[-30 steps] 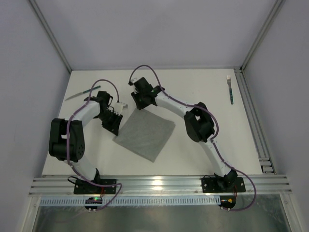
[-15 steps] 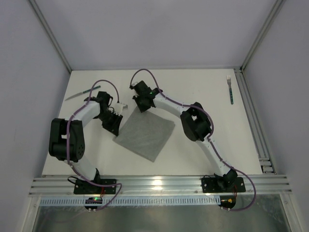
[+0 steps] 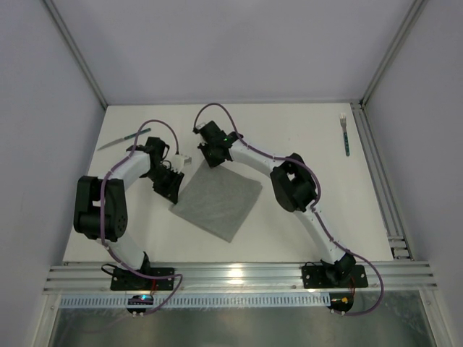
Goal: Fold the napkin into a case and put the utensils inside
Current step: Pick up the top corner of the square-folded napkin from the center of the board, then fold the top corner of the square-folded napkin at the center of the board.
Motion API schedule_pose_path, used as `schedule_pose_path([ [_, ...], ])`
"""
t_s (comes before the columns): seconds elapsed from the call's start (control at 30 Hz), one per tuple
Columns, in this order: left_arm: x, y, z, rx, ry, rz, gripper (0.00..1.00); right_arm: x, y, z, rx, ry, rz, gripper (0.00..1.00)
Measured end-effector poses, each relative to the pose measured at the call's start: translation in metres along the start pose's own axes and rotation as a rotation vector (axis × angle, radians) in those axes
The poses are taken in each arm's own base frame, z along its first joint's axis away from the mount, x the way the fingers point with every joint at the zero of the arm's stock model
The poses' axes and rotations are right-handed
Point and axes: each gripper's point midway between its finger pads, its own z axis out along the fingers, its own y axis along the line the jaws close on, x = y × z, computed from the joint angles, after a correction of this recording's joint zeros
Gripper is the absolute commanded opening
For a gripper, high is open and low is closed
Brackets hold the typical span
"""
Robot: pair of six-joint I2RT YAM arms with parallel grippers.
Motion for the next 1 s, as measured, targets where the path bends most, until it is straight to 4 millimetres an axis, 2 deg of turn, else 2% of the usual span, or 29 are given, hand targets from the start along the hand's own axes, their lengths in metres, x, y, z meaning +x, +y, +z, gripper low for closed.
schedule_pose_path([
  [0.43, 0.000, 0.000, 0.000, 0.001, -0.001, 0.000, 0.27, -0.015, 0.014, -0.033, -0.017, -0.056, -0.018, 0.03],
  [0.57, 0.000, 0.000, 0.000, 0.003, 0.000, 0.000, 0.27, -0.009, 0.018, -0.042, -0.032, -0.057, -0.022, 0.03],
  [0.67, 0.000, -0.001, 0.000, 0.006, -0.002, 0.000, 0.27, 0.009, 0.026, -0.057, -0.080, -0.040, -0.027, 0.03],
  [0.77, 0.000, -0.002, 0.000, 0.009, -0.003, 0.000, 0.27, 0.035, 0.040, -0.084, -0.155, -0.024, -0.038, 0.03],
  [0.9, 0.000, -0.002, 0.000, 0.011, -0.002, -0.001, 0.27, 0.077, 0.069, -0.128, -0.266, -0.010, -0.081, 0.03],
  [1.0, 0.000, -0.002, 0.000, 0.011, -0.003, -0.001, 0.27, 0.112, 0.097, -0.150, -0.355, 0.005, -0.116, 0.03],
])
